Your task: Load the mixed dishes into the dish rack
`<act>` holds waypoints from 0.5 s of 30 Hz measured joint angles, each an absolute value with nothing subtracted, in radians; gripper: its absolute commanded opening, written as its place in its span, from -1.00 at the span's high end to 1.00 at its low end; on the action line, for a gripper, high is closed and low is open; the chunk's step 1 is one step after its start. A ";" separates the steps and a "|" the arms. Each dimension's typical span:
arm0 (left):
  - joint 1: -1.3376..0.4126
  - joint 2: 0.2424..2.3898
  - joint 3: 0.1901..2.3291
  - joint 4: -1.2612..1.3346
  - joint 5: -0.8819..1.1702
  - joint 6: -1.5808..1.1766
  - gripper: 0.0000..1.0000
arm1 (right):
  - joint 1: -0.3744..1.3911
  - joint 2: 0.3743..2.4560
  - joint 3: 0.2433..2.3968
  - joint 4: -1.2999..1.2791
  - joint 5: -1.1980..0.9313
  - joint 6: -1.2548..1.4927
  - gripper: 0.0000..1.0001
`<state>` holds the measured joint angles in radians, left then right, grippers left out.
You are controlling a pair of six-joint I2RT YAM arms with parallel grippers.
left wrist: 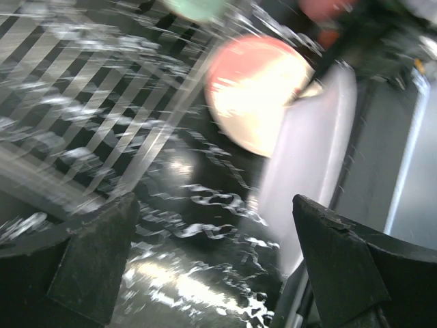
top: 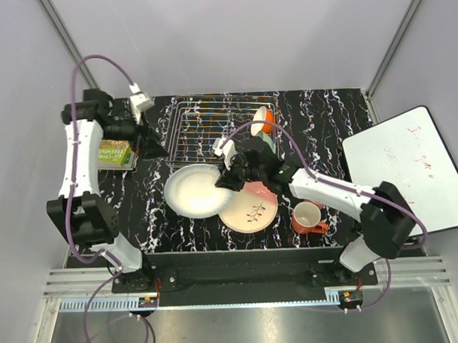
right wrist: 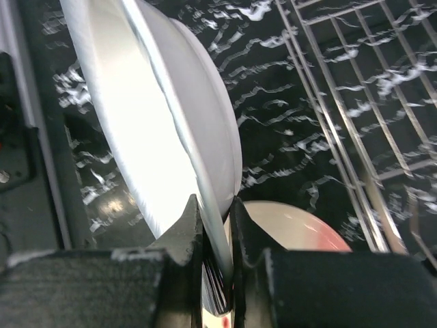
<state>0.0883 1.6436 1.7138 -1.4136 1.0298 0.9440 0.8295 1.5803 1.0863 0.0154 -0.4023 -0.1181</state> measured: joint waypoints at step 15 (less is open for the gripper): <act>0.251 1.653 1.595 -1.354 1.074 0.780 -0.98 | 0.684 1.622 1.436 -0.195 -0.060 -0.516 1.00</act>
<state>0.2508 1.6531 1.5948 -1.3540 1.0744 0.7795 0.6838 1.6218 1.4364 -0.1951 -0.0601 -0.5163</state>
